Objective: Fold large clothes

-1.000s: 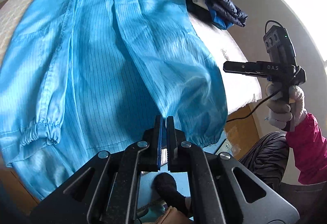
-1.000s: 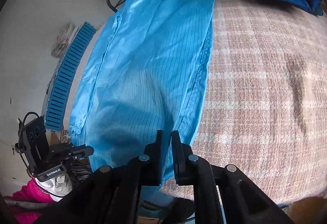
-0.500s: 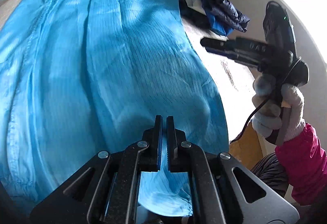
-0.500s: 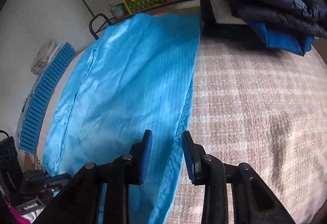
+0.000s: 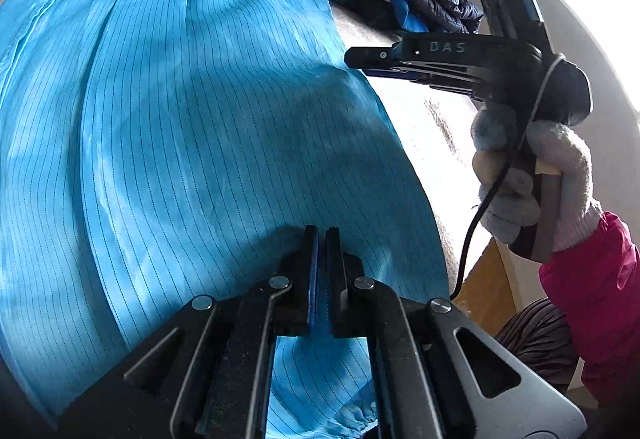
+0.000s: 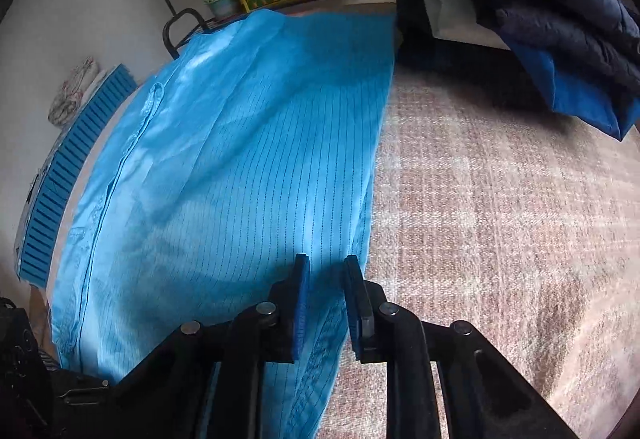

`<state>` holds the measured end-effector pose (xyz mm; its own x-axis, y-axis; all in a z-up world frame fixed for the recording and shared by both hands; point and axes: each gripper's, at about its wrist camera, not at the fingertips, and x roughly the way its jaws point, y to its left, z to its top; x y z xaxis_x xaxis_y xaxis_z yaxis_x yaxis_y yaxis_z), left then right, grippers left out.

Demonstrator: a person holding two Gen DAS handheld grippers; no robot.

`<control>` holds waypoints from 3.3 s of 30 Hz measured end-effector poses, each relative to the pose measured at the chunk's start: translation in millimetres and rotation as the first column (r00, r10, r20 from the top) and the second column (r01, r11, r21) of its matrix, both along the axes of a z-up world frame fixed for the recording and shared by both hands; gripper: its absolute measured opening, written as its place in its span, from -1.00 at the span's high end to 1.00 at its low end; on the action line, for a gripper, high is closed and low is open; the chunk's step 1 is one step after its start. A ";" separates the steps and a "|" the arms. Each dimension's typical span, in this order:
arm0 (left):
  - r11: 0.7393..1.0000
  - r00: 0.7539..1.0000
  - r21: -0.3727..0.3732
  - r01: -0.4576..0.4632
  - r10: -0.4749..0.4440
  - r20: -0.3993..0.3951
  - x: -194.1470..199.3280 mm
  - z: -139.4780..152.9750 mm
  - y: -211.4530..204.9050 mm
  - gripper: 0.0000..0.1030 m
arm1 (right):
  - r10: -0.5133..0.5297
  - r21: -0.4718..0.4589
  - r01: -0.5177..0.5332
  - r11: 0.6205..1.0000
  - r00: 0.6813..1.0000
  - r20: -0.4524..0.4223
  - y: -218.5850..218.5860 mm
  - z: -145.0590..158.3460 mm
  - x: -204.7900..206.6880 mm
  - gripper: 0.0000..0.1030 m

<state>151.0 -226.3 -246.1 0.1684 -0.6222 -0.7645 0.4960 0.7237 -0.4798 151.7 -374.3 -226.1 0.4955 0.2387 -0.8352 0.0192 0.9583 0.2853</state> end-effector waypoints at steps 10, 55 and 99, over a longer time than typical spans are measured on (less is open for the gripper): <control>0.999 0.998 0.009 0.041 -0.041 0.046 -7.2 1.1 -34.3 1.00 | -0.064 0.278 0.077 0.958 0.996 -0.055 -44.4 -14.3 -42.9 0.07; 0.993 0.999 -0.120 0.008 -0.013 -0.036 -14.6 -11.5 -19.9 1.00 | -0.092 0.141 0.095 0.985 0.995 -0.031 21.1 8.3 14.4 1.00; 0.870 0.893 -0.227 -0.439 0.450 0.000 -15.3 72.1 287.4 1.00 | 0.285 0.123 -0.285 0.951 0.958 0.011 219.3 45.2 5.3 0.39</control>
<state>135.7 61.1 -174.0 0.5013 -0.6201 -0.6034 0.1745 0.7555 -0.6314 157.0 -155.1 -180.9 0.3866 0.4692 -0.7940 -0.2474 0.8821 0.4009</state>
